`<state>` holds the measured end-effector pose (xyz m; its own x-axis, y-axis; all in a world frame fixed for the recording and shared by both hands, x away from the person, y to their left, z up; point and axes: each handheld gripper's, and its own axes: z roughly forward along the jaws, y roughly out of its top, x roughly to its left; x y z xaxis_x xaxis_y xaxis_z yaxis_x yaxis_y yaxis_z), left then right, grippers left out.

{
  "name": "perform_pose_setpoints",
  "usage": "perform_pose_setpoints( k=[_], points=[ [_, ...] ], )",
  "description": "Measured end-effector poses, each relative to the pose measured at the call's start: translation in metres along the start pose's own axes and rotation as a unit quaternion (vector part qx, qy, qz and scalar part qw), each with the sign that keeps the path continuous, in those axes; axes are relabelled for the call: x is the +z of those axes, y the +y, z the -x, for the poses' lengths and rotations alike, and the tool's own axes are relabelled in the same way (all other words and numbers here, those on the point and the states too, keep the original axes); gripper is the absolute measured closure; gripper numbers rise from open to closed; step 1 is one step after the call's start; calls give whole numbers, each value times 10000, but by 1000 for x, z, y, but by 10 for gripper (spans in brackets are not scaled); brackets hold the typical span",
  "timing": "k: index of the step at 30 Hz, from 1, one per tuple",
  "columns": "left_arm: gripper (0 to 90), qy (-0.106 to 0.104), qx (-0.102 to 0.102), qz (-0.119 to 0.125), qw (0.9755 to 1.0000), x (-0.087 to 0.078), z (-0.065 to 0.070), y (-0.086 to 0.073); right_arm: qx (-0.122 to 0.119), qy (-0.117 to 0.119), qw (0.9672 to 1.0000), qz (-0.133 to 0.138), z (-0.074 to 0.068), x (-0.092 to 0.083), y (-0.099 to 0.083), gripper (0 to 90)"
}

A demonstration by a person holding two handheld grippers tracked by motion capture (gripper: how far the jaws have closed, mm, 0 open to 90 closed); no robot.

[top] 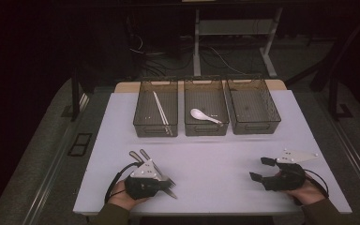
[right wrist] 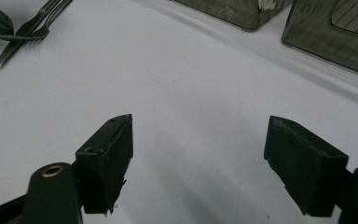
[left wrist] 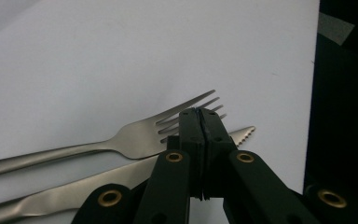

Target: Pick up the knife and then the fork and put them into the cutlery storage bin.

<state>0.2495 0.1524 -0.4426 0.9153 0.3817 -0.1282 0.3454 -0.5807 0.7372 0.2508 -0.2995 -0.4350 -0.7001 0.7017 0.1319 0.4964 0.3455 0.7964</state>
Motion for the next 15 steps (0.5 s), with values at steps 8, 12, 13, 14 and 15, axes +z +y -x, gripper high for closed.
perform_pose_setpoints(
  k=[8,12,13,14,15],
  points=[
    [880,80,13,40,10000,8,-2,5,0,18,10000,-20,0,0,0,239],
    [880,106,79,30,9999,13,-5,9,21,21,10000,-32,0,0,0,239],
    [880,116,82,46,9999,15,-5,10,22,22,10000,-36,0,1,0,239],
    [880,120,71,50,9999,16,-6,11,20,24,10000,-37,0,0,0,239],
    [880,116,107,33,9999,17,-7,12,19,25,10000,-37,0,0,0,239]
  ],
)
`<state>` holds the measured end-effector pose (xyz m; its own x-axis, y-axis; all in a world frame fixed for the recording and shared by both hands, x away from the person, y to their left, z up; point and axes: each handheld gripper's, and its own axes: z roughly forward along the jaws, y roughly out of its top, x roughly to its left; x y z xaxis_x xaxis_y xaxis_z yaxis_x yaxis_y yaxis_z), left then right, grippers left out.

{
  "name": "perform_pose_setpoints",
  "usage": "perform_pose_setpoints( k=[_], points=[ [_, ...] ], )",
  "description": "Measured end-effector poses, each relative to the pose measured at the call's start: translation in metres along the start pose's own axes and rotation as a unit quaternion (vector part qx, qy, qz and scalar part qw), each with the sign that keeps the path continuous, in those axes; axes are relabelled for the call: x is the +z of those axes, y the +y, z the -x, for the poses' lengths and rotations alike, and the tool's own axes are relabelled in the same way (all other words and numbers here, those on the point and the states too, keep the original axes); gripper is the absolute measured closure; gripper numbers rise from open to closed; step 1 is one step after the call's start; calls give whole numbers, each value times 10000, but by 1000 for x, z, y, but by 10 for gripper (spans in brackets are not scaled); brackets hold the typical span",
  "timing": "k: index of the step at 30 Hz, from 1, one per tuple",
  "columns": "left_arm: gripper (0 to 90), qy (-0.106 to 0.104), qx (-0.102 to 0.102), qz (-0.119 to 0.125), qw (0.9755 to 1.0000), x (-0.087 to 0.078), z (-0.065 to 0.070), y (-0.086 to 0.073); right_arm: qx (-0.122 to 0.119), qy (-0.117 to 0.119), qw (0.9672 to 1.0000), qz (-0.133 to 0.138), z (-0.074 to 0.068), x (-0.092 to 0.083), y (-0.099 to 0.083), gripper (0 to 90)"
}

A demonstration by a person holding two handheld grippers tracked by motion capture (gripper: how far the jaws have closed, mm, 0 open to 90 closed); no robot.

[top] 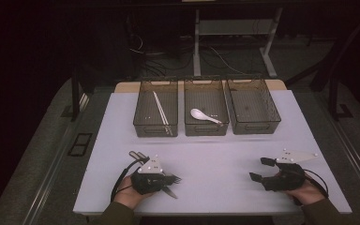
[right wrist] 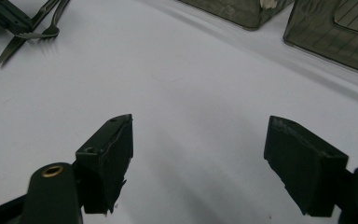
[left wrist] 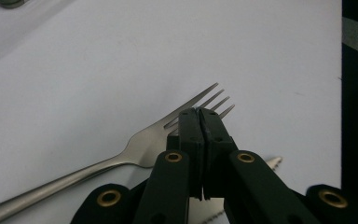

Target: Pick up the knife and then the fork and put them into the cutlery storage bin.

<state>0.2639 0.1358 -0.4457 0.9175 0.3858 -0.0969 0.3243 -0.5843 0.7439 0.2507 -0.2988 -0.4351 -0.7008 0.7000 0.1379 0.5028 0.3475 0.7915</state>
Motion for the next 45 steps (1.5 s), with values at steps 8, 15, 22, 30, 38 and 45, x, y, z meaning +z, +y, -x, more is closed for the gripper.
perform_pose_setpoints(
  k=[8,15,22,30,38,45],
  points=[
    [880,111,154,-45,9998,16,-5,15,16,7,10000,3,0,0,0,239],
    [881,155,210,-64,9996,34,-15,32,-4,9,10000,23,1,0,0,239],
    [884,265,235,-66,9993,49,-26,47,-15,21,10000,40,1,-1,0,239],
    [884,295,233,-61,9993,64,-36,58,-22,25,10000,42,1,-1,0,239],
    [836,121,215,59,9997,66,-38,66,-33,28,10000,39,1,-1,0,239],
    [697,-55,200,293,9994,43,-37,73,-43,24,10000,37,0,-1,0,240]
  ],
)
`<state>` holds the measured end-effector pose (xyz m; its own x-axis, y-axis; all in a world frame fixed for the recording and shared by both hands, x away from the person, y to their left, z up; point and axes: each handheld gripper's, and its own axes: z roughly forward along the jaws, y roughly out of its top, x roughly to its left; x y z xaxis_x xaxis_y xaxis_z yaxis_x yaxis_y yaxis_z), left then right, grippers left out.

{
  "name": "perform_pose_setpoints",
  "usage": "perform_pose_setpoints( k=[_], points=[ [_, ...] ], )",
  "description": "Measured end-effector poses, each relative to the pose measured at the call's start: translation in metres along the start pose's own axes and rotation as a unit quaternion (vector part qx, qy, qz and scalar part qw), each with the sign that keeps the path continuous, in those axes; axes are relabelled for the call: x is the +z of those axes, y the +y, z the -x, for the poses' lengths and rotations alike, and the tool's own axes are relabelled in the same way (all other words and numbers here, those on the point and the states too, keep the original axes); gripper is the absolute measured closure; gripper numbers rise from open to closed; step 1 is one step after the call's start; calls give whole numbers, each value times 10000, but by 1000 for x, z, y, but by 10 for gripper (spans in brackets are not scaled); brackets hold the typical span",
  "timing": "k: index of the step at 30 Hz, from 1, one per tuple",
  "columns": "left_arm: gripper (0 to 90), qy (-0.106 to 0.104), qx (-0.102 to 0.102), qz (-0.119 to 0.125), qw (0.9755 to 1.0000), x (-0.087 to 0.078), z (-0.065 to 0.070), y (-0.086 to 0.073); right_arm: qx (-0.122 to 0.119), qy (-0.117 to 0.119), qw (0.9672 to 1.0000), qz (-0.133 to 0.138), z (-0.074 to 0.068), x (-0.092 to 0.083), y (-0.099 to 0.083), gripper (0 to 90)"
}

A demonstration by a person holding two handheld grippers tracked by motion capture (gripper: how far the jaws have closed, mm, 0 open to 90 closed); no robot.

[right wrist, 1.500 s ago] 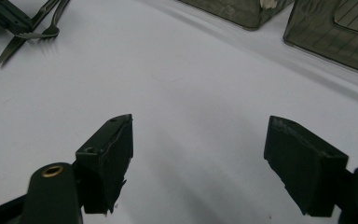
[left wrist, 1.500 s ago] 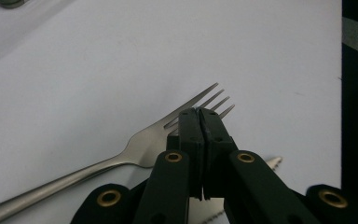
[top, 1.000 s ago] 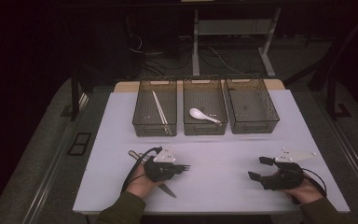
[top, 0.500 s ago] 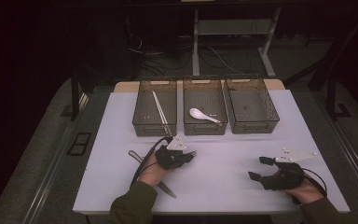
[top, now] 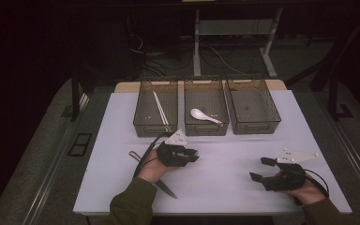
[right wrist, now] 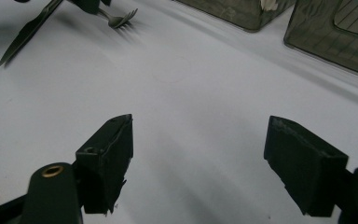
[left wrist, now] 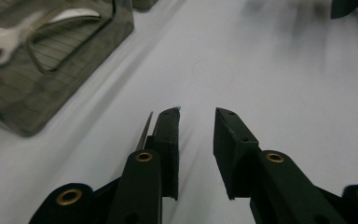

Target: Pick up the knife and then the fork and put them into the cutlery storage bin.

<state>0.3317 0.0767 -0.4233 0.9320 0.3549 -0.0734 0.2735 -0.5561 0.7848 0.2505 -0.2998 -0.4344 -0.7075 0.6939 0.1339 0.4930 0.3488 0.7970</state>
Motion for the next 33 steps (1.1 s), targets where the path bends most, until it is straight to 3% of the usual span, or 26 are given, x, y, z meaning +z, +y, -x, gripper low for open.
perform_pose_setpoints(
  k=[2,6,12,23,33],
  points=[
    [675,-17,-36,43,10000,-8,-2,0,-2,-5,10000,-3,0,0,0,239],
    [639,159,-125,90,9998,-26,-12,-8,-15,2,10000,-7,0,0,0,240],
    [622,316,-219,-77,9992,-38,-28,-25,-53,6,10000,-23,0,1,0,239],
    [659,197,-72,-366,9991,-31,-40,-43,-61,17,10000,-38,-1,1,0,239],
    [788,45,58,-527,9986,-22,-43,-48,-56,29,10000,-36,-1,1,0,239]
  ],
)
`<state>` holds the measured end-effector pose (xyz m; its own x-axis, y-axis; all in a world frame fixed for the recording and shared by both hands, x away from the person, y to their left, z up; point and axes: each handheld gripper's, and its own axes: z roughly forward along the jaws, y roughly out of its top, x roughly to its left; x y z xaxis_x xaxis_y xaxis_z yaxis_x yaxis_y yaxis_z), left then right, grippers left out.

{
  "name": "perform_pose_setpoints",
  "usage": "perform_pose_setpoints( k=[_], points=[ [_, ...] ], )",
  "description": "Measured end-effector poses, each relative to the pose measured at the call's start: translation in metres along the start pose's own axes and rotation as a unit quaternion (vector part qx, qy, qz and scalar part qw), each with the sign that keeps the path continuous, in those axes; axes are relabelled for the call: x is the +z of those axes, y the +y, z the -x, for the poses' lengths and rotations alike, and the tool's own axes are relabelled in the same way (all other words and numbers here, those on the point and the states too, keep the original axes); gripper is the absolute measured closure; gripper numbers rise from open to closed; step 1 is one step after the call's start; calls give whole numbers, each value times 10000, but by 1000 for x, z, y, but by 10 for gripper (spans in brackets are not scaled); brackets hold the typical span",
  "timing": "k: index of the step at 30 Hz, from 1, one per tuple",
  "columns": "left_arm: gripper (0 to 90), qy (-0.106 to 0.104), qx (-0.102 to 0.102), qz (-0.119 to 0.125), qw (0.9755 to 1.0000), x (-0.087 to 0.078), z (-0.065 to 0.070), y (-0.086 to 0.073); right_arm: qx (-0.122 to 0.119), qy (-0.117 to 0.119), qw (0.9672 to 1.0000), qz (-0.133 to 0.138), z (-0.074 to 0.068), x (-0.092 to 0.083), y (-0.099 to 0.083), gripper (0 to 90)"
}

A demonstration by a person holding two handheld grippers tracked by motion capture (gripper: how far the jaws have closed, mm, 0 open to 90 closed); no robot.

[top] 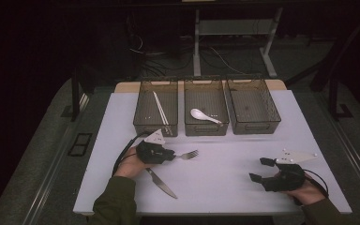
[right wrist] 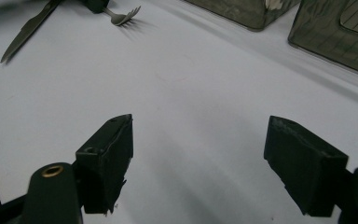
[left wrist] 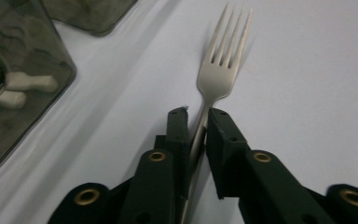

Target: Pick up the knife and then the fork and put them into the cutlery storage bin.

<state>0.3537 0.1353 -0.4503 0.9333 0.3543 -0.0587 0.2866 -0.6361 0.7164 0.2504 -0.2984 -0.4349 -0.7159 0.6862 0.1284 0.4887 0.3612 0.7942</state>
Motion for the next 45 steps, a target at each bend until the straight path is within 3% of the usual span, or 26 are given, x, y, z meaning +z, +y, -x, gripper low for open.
perform_pose_setpoints(
  k=[12,17,25,31,38,45],
  points=[
    [833,2,364,-46,9993,11,8,11,144,30,9999,-16,2,0,0,244],
    [847,13,401,-53,9992,15,11,15,164,-31,9998,-53,2,0,0,232],
    [849,120,167,-67,9998,21,16,25,233,-146,9996,-26,5,-1,1,202],
    [850,175,40,338,9993,12,24,39,382,-201,9991,-47,7,-5,5,186],
    [854,290,4,811,9963,-6,38,53,597,55,9982,-25,6,-12,11,155],
    [854,264,30,1058,9940,-17,52,58,738,216,9969,146,4,-14,17,203]
  ],
)
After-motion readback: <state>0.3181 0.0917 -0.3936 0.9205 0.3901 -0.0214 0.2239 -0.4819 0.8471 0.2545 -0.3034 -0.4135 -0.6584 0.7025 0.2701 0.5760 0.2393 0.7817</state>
